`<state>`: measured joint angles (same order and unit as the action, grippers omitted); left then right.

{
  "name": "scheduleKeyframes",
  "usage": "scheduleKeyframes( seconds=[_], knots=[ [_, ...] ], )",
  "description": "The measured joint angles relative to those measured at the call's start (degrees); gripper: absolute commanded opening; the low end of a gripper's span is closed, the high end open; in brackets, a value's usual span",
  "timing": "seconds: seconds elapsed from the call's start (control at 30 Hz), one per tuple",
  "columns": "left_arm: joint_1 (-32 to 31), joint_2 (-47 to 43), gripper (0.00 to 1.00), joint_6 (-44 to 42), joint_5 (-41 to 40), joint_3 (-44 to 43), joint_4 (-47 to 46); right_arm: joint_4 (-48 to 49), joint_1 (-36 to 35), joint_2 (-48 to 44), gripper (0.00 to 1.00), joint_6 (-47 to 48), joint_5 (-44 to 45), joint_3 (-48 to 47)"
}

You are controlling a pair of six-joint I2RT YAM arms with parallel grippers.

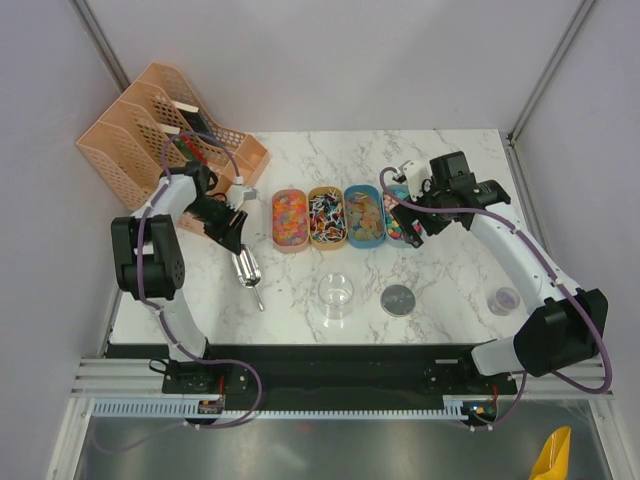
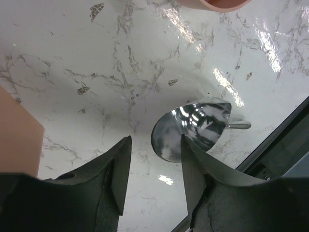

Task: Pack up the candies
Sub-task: Pick up the spatula from the center of the board.

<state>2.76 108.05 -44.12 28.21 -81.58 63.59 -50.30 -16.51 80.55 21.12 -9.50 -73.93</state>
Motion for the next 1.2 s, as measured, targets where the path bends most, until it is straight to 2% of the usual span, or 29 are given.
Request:
scheduleKeyframes(
  seconds=[0.1,0.4,0.5,0.63,0.8,1.03,1.2],
  knots=[
    [0.0,0.6,0.43,-0.6,0.1,0.0,0.7,0.0,0.3,0.0,0.98,0.2,-0.2,0.0],
    [0.0,6.1,0.34,-0.8,3.5,-4.9,4.3,-0.2,0.8,0.0,0.98,0.2,-0.8,0.7],
    [-0.3,6.2,0.2,-0.7,3.9,-5.2,5.3,-0.2,0.8,0.0,0.98,0.4,-0.9,1.0],
    [-0.4,6.2,0.08,-1.0,4.0,-5.7,6.8,-0.2,0.8,0.0,0.98,0.6,-1.0,1.6],
    [-0.4,6.3,0.03,-1.0,4.9,-8.7,11.5,-0.2,0.8,0.0,0.98,1.0,-1.3,1.6],
    [-1.0,7.0,0.02,0.4,8.7,-27.3,12.4,0.3,0.8,-0.3,0.98,1.4,-2.4,-1.5],
    [-4.7,7.2,0.02,3.1,10.3,-33.7,12.7,5.3,0.5,-3.4,0.98,0.3,-2.4,-3.4]
  ],
)
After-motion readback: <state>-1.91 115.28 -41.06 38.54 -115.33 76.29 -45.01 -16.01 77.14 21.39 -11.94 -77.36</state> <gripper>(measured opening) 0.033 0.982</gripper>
